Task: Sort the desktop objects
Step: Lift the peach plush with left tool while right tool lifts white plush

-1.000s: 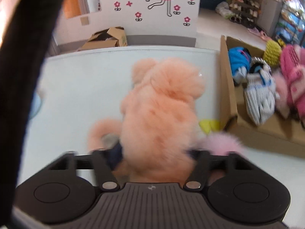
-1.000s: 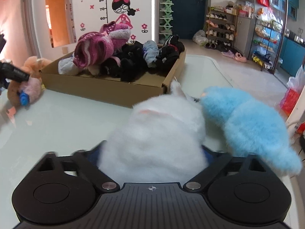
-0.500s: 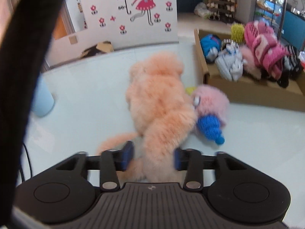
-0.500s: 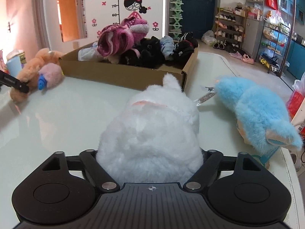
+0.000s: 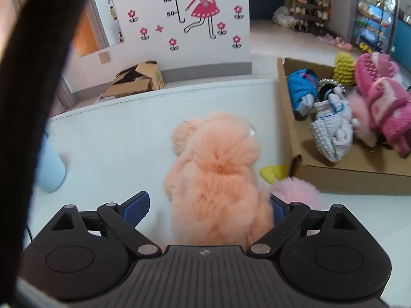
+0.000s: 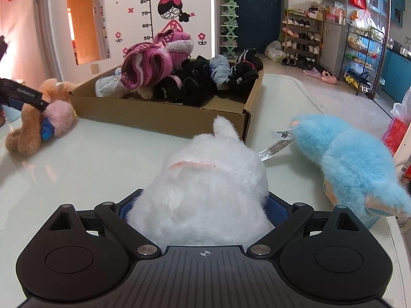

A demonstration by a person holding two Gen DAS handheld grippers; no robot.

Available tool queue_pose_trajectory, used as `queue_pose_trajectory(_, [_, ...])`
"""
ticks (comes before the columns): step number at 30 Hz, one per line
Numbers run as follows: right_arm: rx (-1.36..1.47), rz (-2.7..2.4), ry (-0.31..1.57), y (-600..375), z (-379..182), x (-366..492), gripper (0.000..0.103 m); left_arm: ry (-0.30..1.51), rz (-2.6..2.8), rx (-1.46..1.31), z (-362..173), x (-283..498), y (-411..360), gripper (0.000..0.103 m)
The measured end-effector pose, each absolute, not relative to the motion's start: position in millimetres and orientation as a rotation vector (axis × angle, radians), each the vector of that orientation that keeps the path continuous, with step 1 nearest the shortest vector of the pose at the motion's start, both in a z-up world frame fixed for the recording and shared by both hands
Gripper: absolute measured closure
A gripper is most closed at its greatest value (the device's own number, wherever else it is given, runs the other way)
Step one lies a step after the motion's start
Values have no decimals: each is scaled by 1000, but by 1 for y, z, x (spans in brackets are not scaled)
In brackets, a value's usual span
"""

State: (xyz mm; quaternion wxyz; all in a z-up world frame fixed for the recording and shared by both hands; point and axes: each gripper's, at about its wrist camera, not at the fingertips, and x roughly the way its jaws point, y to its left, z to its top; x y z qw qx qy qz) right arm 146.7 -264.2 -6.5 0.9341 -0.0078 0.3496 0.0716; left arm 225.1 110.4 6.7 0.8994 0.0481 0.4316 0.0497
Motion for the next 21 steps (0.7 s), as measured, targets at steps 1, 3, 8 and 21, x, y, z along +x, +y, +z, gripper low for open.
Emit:
queue_pose_trajectory(1, [-17, 145, 718, -264, -7, 148, 6, 898, 106, 99, 5, 228, 110, 13])
queue_pose_trajectory(3, [-18, 143, 719, -263, -7, 149, 6, 900, 116, 108, 2, 232, 110, 13])
queue_pose_trajectory(8, [-23, 134, 719, -261, -8, 153, 4, 918, 131, 99, -3, 237, 117, 8])
queue_pose_trajectory(21, [-13, 114, 722, -261, -7, 163, 1, 959, 129, -10, -11, 234, 140, 16])
